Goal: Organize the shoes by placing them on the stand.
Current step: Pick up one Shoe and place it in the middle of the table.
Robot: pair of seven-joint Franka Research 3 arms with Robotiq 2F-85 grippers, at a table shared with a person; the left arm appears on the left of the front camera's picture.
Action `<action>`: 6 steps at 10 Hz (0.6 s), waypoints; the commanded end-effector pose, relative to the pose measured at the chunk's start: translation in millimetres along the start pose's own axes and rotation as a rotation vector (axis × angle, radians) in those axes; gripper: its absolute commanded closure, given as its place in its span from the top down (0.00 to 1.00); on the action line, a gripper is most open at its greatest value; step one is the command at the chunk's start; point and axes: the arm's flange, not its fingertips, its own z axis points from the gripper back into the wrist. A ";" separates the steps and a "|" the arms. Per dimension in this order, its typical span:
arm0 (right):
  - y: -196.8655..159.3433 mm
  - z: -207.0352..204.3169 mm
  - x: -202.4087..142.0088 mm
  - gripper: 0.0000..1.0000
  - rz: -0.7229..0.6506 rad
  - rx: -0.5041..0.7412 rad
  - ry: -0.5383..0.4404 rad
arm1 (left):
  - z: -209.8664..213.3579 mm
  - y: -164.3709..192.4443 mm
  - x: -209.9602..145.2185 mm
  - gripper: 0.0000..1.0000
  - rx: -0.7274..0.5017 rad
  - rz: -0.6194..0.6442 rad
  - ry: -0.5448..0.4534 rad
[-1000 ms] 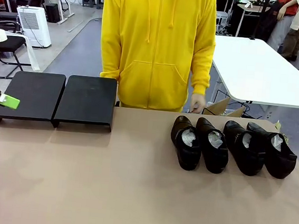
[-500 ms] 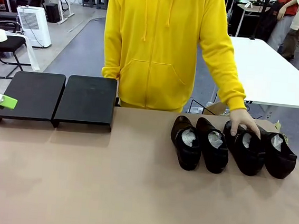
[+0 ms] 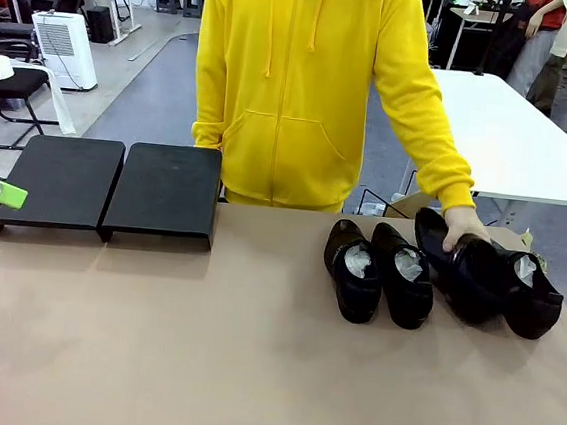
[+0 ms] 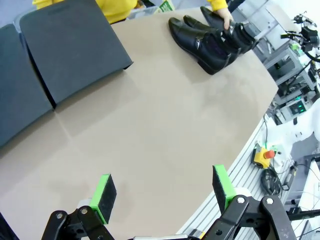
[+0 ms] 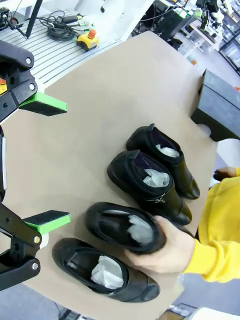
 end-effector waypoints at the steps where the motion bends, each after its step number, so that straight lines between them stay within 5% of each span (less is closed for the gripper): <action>1: -2.9 0.7 1.6 1.00 0.025 0.015 -0.021 | 0.0 0.7 -0.2 1.00 -0.022 -0.019 -0.017; 6: -2.9 0.7 1.6 1.00 0.025 0.015 -0.021 | 0.0 0.7 -0.2 1.00 -0.022 -0.019 -0.017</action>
